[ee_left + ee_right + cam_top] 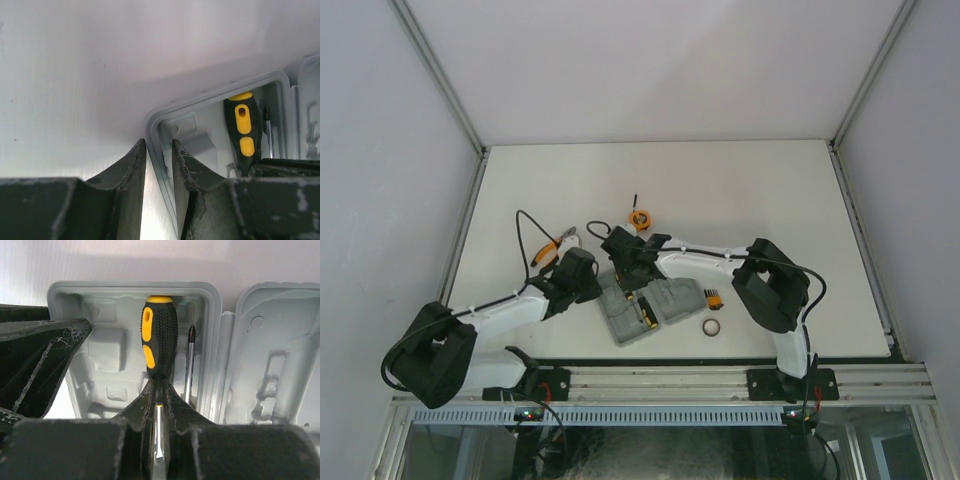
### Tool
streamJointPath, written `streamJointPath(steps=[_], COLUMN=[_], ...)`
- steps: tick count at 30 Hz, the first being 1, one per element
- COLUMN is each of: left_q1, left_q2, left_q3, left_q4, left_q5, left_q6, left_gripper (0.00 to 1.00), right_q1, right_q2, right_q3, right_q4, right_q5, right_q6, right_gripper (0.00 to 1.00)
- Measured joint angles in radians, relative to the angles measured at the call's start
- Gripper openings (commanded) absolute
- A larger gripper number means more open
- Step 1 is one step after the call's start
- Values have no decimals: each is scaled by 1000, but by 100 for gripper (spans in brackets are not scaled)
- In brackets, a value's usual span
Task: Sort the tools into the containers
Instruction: Adjust the screwdriver in the storage box.
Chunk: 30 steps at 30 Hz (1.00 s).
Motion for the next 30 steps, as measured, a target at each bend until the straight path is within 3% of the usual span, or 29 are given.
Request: streamJointPath(steps=[13,20,30], left_q1=[24,25,5], left_q2=[-82,-138,-117], left_q3=[40,82,172], left_q4=[-145,-205,-231], left_q5=[11,-16,-11], left_q6=[2,2,6], left_gripper=[48,47,46], right_q1=[-28,-27,-6], right_q2=[-16,-140,-346], right_q3=[10,-39,-235], right_q4=[-14,34,144], right_q5=[-90,-50,23], right_q6=[-9,-11,-8], right_gripper=[20,20,18])
